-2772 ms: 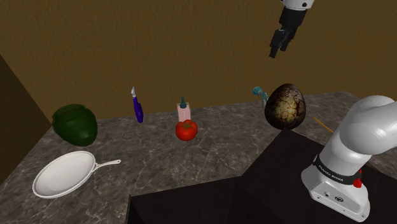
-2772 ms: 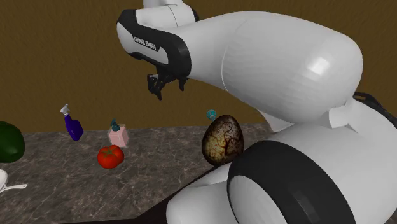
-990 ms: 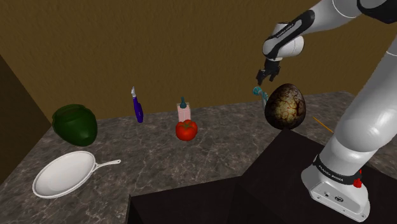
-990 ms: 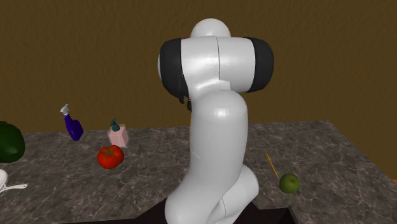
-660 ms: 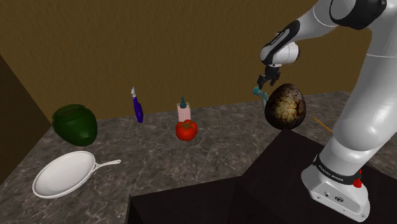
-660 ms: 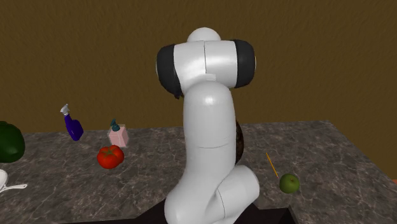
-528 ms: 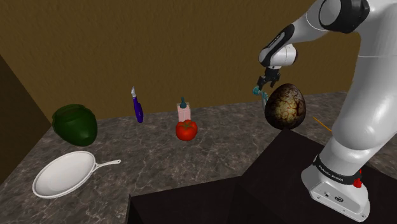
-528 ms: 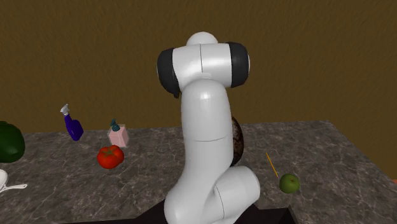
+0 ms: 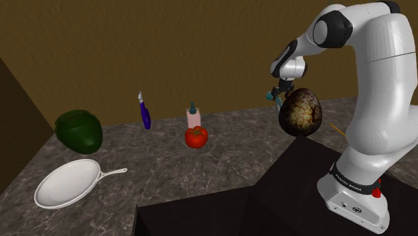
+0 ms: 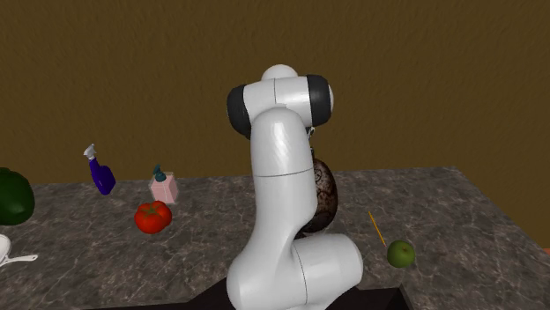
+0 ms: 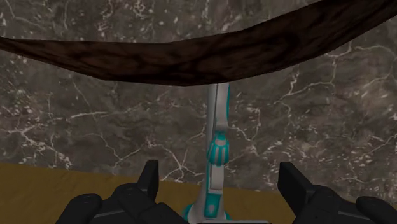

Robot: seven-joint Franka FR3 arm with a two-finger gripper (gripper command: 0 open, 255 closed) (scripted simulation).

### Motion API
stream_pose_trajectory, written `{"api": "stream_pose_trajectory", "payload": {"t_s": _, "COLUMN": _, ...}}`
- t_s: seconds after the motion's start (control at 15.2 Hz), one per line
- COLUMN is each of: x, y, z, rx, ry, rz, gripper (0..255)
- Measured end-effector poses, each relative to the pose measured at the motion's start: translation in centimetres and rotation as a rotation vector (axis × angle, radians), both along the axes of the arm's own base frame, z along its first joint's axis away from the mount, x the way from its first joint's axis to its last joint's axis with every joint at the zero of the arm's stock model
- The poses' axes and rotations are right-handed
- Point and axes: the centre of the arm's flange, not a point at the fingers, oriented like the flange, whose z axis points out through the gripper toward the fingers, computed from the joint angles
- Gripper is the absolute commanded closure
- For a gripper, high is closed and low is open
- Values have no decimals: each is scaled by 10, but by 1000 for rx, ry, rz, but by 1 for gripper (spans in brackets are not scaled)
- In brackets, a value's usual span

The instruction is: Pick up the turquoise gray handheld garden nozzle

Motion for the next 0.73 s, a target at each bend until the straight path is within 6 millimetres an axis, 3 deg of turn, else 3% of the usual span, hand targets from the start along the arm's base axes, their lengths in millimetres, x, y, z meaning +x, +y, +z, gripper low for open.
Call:
{"api": "stream_pose_trajectory", "payload": {"t_s": 0.4, "x": 0, "y": -2, "z": -31, "rx": 0, "ry": 0, "rz": -3, "gripper": 0}}
{"api": "stream_pose_trajectory", "payload": {"t_s": 0.46, "x": -1, "y": -2, "z": -34, "rx": 0, "ry": 0, "rz": -3, "gripper": 255}}
{"api": "stream_pose_trajectory", "payload": {"t_s": 0.73, "x": 0, "y": -2, "z": -35, "rx": 0, "ry": -1, "rz": -3, "gripper": 255}}
